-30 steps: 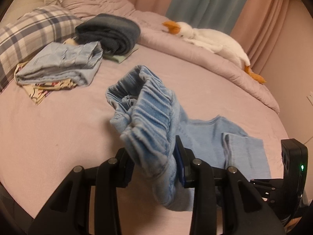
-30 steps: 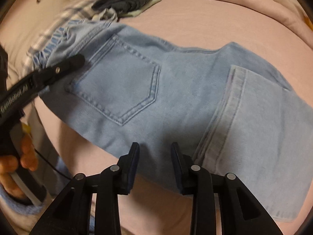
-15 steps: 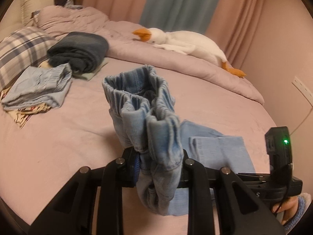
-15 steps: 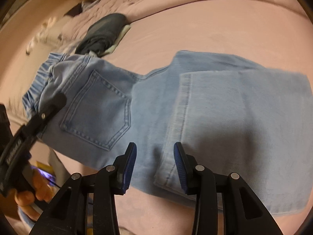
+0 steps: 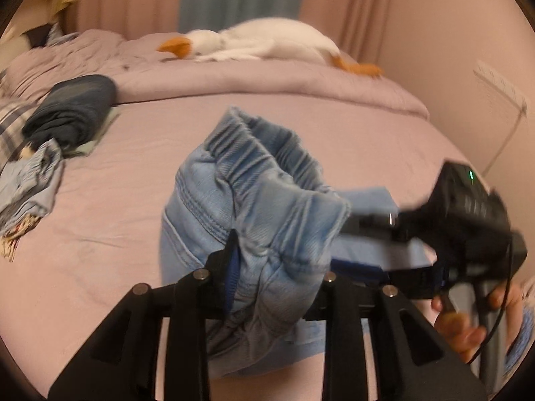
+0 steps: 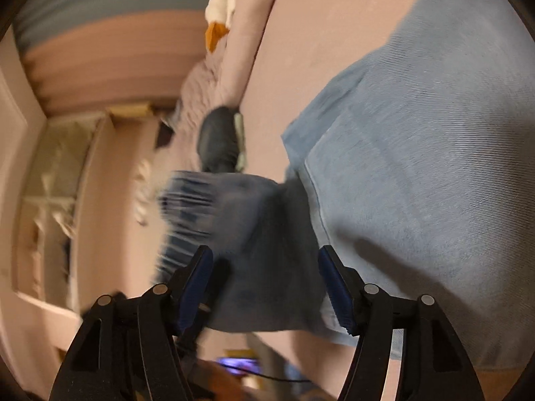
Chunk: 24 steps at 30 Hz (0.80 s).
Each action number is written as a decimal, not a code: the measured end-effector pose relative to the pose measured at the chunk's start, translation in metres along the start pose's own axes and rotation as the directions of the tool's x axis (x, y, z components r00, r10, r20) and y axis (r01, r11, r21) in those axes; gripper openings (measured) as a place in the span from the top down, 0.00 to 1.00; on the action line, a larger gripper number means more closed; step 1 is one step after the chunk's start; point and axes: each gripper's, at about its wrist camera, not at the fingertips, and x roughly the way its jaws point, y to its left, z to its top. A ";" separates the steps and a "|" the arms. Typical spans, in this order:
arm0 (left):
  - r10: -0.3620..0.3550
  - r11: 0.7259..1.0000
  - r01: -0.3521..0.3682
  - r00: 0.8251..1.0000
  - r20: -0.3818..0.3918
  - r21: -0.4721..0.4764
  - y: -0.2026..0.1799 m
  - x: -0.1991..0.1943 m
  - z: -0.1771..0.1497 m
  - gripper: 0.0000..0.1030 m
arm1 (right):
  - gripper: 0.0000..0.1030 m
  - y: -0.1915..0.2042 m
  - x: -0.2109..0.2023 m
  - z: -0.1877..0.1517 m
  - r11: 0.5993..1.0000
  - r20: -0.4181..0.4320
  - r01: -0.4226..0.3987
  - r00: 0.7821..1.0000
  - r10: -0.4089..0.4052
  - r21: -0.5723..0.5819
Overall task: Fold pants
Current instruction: 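Fold the cuffs over toward the waistband with the left tool and release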
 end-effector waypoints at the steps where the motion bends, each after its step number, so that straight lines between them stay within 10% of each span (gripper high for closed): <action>1: 0.002 1.000 -0.002 1.000 -0.015 0.017 -0.006 0.006 -0.002 0.71 | 0.32 -0.003 -0.002 0.001 0.999 0.007 -0.037 0.999 0.037 0.025; 6: -0.003 0.998 0.009 0.996 -0.092 0.065 -0.018 0.031 -0.014 0.56 | 0.29 -0.013 0.003 0.005 0.995 -0.012 -0.067 0.998 0.068 0.075; 8: -0.060 0.997 0.065 0.992 -0.110 0.038 -0.015 0.031 -0.016 0.24 | 0.29 -0.010 0.006 0.011 0.995 -0.027 -0.062 0.998 0.064 0.075; 19: -0.106 0.990 0.097 0.991 -0.079 -0.101 0.016 -0.008 -0.031 0.23 | 0.30 0.016 -0.006 0.011 0.962 -0.059 0.216 0.972 -0.229 -0.170; 24: -0.068 0.984 0.053 0.994 -0.083 -0.171 0.034 -0.020 -0.042 0.23 | 0.59 0.016 -0.003 0.009 0.931 -0.055 0.273 0.954 -0.294 -0.243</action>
